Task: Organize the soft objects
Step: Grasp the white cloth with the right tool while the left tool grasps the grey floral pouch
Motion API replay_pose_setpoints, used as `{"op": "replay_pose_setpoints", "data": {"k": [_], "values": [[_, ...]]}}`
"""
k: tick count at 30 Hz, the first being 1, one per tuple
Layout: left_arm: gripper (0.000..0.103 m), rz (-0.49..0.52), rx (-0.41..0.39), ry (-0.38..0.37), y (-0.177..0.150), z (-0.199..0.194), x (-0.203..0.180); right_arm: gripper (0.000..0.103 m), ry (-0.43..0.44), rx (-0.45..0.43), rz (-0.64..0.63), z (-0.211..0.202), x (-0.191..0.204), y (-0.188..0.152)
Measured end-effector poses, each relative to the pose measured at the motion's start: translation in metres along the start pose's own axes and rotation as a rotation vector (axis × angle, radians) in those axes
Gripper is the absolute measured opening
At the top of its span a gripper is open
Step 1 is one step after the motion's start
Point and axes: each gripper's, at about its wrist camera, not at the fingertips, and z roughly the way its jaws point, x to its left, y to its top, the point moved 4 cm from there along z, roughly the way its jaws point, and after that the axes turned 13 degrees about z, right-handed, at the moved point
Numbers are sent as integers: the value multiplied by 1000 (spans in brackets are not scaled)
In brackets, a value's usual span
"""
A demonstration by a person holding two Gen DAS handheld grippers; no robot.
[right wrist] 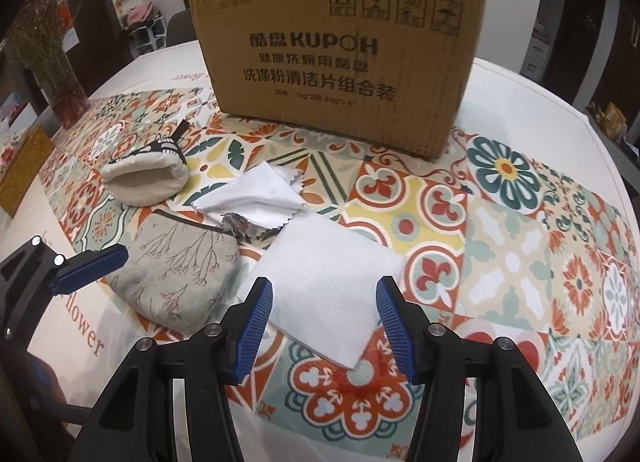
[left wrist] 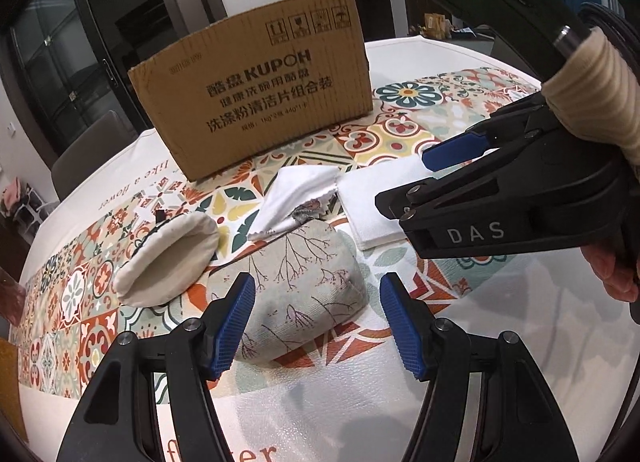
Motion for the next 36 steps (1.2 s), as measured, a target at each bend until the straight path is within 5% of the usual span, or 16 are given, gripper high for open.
{"op": "replay_pose_setpoints", "data": {"k": [11, 20, 22, 24, 29, 36], "values": [[57, 5, 21, -7, -8, 15, -2, 59, -19, 11, -26, 19, 4, -2], [30, -46, 24, -37, -11, 18, -2, 59, -28, -15, -39, 18, 4, -3], [26, -67, 30, -38, -12, 18, 1, 55, -36, -19, -34, 18, 4, -3], [24, -93, 36, -42, -13, 19, 4, 36, -39, -26, -28, 16, 3, -3], [17, -166, 44, -50, -14, 17, 11, 17, -42, -20, -9, 15, 2, -2], [13, -307, 12, -66, -13, 3, 30, 13, -15, -1, 53, 6, -2, -5]]}}
